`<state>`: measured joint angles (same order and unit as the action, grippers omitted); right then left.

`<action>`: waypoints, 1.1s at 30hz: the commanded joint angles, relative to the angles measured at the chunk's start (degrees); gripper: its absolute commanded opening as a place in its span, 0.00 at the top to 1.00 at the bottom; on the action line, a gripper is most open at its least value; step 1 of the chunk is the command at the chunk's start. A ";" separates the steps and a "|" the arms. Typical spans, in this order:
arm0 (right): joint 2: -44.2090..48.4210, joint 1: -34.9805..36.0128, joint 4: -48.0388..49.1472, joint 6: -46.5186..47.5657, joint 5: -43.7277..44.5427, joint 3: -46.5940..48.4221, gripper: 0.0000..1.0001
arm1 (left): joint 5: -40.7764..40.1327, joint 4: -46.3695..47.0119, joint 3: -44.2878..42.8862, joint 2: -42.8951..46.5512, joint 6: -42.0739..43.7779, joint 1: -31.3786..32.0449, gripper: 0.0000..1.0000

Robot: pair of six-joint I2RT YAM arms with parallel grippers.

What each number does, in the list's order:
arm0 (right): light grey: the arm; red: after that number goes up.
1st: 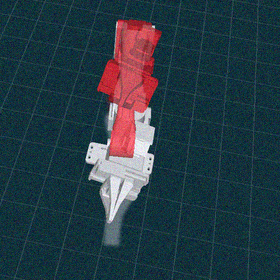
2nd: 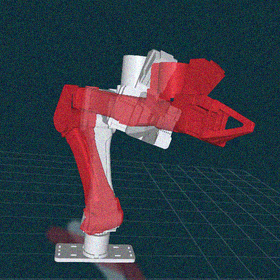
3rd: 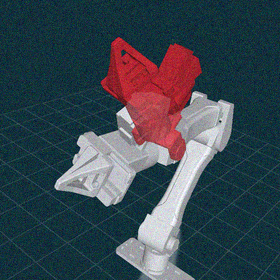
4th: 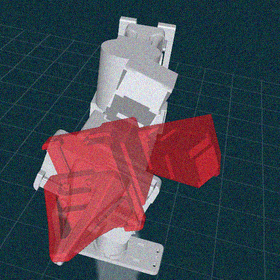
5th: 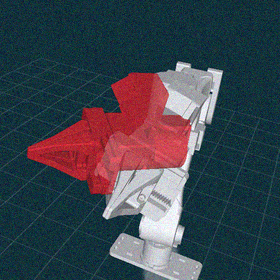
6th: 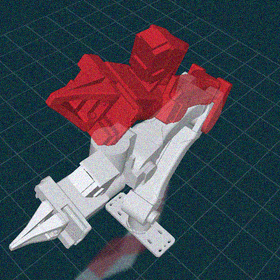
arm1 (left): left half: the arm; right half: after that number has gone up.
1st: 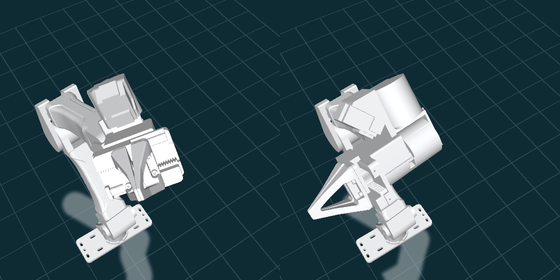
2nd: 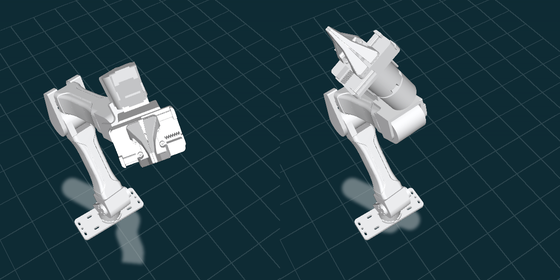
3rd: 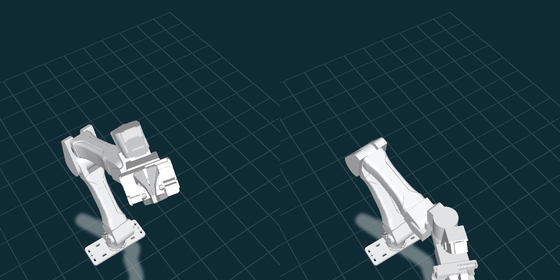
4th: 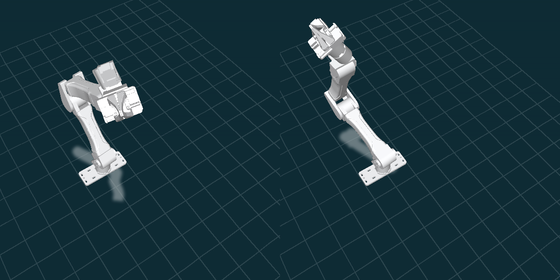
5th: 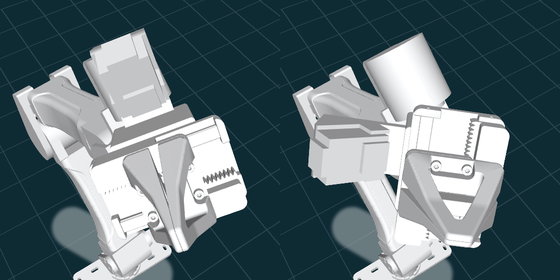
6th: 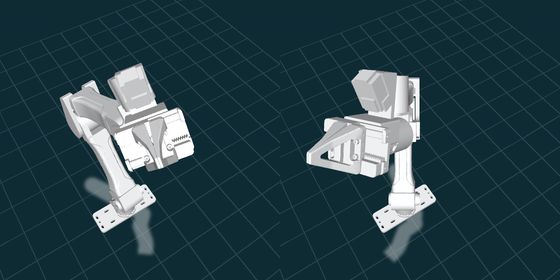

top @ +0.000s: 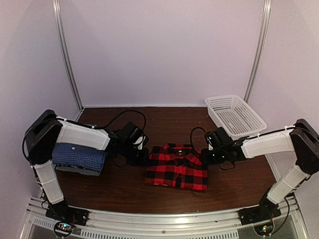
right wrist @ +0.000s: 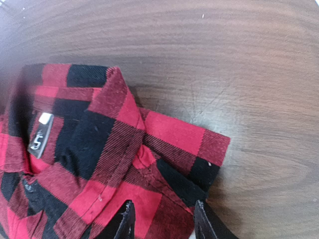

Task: Fold and stack the long sleeve shirts
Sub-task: Smooth out the square-folded shirt at the center of the board, then move the square-folded shirt to the center of the board.

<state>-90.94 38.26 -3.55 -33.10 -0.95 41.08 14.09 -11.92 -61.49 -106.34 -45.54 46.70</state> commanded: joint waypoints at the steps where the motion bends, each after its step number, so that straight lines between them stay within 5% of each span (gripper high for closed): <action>1: 6.74 0.92 -8.28 0.83 4.23 0.94 0.57 | -0.72 -0.36 1.18 4.30 0.40 -0.65 0.87; 7: 11.26 10.28 -13.65 -1.13 7.12 5.67 0.49 | -2.40 -1.75 2.98 9.48 -0.03 -0.71 0.85; 16: 0.93 22.04 -13.53 -4.43 9.27 13.43 0.48 | -3.56 -2.38 5.11 12.96 -0.25 -1.32 0.84; 25: -8.65 24.83 -12.58 -6.28 10.44 11.78 0.46 | -3.20 -1.98 6.97 14.03 -0.34 -1.62 0.84; 33: -7.42 24.94 -12.54 -8.67 11.65 5.53 0.43 | -2.32 -1.84 6.51 13.16 -0.10 -1.61 0.84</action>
<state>-98.67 63.02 -11.77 -39.53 9.08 51.70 11.38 -14.79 -55.00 -94.15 -45.56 45.41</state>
